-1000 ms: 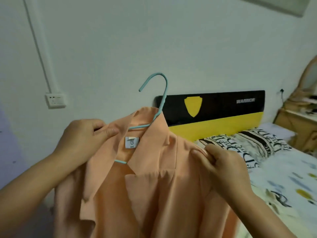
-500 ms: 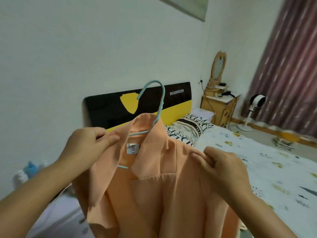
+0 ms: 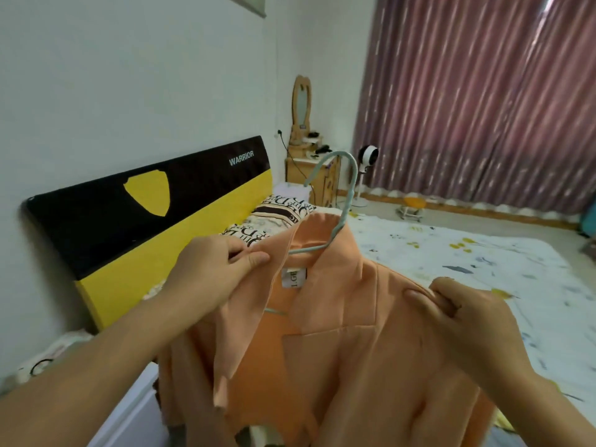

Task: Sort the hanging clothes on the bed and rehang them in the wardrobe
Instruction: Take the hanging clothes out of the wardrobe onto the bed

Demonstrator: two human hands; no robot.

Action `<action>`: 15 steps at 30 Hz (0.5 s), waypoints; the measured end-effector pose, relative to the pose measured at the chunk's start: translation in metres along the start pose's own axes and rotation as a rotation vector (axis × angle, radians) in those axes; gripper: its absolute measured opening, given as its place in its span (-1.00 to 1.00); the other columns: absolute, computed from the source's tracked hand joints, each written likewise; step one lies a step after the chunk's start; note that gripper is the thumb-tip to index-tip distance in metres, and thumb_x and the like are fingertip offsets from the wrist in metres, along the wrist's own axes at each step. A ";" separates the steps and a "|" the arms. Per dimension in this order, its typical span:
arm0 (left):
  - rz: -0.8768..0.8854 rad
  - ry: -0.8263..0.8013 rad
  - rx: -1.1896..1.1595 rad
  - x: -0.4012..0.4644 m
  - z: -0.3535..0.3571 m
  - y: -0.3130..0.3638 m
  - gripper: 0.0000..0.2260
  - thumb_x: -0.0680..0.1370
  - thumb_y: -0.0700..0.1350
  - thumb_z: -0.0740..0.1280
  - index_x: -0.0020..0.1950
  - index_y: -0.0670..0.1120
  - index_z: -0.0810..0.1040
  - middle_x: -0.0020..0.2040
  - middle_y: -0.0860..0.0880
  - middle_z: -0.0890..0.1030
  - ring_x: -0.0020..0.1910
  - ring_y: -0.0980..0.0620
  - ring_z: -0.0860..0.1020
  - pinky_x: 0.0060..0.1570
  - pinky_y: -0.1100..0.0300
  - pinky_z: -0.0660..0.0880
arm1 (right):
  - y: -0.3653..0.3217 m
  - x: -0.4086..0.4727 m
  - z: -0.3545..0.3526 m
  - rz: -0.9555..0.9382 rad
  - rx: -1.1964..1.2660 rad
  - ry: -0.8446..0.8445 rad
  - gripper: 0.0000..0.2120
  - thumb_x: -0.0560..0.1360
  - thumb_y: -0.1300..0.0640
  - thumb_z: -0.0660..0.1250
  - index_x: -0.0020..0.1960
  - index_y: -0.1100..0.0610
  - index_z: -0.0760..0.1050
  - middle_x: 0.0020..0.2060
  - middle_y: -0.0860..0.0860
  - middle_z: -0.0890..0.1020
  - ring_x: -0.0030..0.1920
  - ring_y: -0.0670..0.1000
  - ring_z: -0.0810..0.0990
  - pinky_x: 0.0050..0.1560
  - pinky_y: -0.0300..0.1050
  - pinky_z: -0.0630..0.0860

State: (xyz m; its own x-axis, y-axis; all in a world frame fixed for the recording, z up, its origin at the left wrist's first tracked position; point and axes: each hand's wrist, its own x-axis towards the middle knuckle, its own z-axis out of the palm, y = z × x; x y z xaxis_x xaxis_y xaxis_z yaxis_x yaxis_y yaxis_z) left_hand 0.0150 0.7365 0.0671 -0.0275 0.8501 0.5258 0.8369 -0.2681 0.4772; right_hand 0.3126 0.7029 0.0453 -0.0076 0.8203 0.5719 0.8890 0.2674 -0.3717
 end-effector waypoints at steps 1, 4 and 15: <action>0.020 -0.010 -0.013 0.003 0.005 0.002 -0.61 0.47 0.07 0.36 -0.31 -0.27 0.53 -0.41 -0.19 0.50 -0.37 -0.08 0.43 -0.37 0.09 0.22 | 0.003 -0.003 -0.003 0.023 -0.017 0.013 -0.43 0.38 0.06 0.45 -0.47 0.00 0.04 -0.65 -0.08 0.14 -0.57 -0.04 0.20 -0.49 -0.12 0.17; 0.075 -0.034 -0.040 0.017 0.021 0.010 -0.59 0.46 0.07 0.37 -0.34 -0.27 0.49 -0.45 -0.16 0.46 -0.41 -0.02 0.37 -0.40 0.10 0.17 | 0.015 -0.005 -0.011 0.062 -0.058 0.039 -0.46 0.39 0.02 0.42 -0.47 0.02 0.05 -0.64 -0.06 0.17 -0.55 0.01 0.23 -0.47 -0.08 0.18; 0.063 -0.179 -0.051 0.080 0.119 0.008 -0.61 0.47 0.10 0.34 -0.28 -0.23 0.56 -0.39 -0.15 0.52 -0.34 -0.08 0.46 -0.37 0.10 0.21 | 0.083 0.044 0.021 0.188 -0.102 0.005 -0.47 0.39 -0.01 0.43 -0.50 0.03 0.11 -0.63 -0.05 0.24 -0.53 -0.03 0.26 -0.45 -0.10 0.16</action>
State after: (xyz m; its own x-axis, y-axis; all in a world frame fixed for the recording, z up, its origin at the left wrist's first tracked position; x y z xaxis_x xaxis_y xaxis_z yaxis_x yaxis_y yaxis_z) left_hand 0.0843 0.8564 0.0294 0.1257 0.8967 0.4244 0.8052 -0.3421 0.4844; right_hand 0.3765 0.7718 0.0236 0.1651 0.8483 0.5032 0.9164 0.0568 -0.3963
